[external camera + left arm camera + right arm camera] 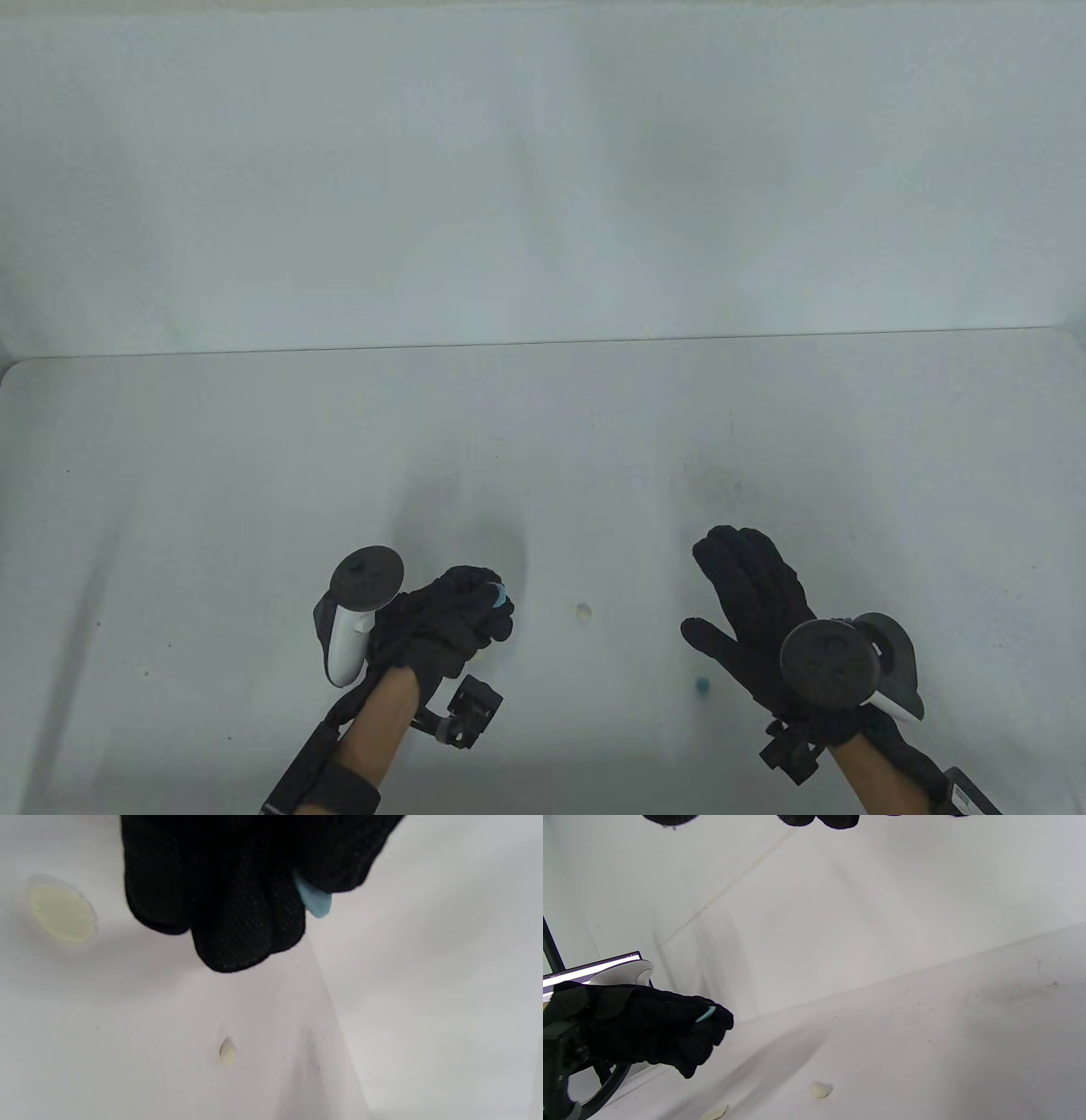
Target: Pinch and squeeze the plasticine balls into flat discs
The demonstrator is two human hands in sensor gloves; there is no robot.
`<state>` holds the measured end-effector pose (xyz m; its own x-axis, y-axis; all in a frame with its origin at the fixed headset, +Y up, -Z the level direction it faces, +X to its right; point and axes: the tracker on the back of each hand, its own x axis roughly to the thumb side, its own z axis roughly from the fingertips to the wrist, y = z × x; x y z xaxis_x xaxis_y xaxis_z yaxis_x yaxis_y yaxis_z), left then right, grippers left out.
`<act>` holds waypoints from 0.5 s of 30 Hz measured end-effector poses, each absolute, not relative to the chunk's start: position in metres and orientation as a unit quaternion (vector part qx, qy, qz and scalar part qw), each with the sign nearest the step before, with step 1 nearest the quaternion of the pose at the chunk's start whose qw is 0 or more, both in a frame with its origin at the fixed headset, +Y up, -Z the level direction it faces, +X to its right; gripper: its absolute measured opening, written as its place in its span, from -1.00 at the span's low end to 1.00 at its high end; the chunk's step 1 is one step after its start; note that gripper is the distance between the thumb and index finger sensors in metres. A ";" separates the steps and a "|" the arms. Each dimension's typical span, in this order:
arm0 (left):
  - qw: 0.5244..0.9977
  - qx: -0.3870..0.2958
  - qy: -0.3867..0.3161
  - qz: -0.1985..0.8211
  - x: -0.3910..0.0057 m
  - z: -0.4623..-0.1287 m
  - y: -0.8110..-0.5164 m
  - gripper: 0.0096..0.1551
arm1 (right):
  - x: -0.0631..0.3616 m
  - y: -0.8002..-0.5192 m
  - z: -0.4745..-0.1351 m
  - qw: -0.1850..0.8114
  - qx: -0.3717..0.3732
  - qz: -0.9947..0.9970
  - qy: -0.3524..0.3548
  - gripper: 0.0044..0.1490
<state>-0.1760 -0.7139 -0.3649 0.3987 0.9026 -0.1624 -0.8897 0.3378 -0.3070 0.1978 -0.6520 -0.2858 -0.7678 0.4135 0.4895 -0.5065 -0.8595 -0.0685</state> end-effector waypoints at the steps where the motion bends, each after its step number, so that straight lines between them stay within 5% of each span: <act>1: 0.825 -0.173 -0.015 0.538 -0.173 -0.370 -0.714 -0.47 | 0.198 -0.652 -0.286 0.248 0.235 0.935 -0.099 0.00; 15: 0.939 -0.176 -0.039 0.294 -0.134 -0.415 -0.723 -0.48 | 0.199 -0.651 -0.286 0.253 0.236 0.933 -0.096 0.00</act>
<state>-0.1338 -0.7228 -0.4148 0.8242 0.5655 -0.0311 -0.5384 0.7652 -0.3530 0.1992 -0.6514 -0.2863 -0.7606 0.4262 0.4898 -0.5172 -0.8538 -0.0602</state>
